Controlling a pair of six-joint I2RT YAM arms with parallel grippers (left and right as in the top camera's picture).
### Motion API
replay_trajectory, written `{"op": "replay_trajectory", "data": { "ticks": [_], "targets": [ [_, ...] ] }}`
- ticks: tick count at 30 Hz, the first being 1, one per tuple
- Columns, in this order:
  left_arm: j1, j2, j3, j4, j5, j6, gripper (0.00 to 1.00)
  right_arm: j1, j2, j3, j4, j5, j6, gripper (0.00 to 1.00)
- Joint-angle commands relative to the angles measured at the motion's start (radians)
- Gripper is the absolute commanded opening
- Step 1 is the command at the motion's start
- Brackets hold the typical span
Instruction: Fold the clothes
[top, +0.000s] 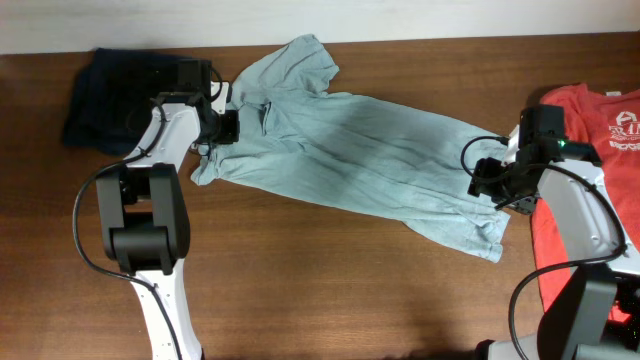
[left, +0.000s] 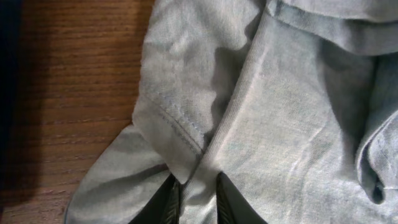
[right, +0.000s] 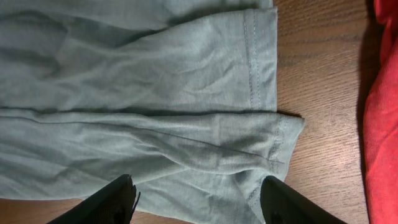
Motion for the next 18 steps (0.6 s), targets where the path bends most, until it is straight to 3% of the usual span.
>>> {"op": "replay_trajectory", "data": {
  "ticks": [1,10,13,18],
  "targets": [
    [0.006,0.004,0.016,0.000,0.017,0.009,0.20,0.006,-0.012,-0.005,0.002,-0.001,-0.007,0.70],
    [0.006,0.004,0.024,0.000,0.010,0.009,0.13,0.006,-0.012,-0.005,0.002,-0.001,-0.007,0.70],
    [0.006,0.003,0.040,-0.010,0.010,0.009,0.02,0.006,-0.012,-0.005,0.002,-0.001,-0.007,0.70],
    [0.006,0.003,0.088,-0.048,0.010,0.022,0.00,0.006,-0.012,-0.005,0.002,-0.001,-0.007,0.70]
  ]
}}
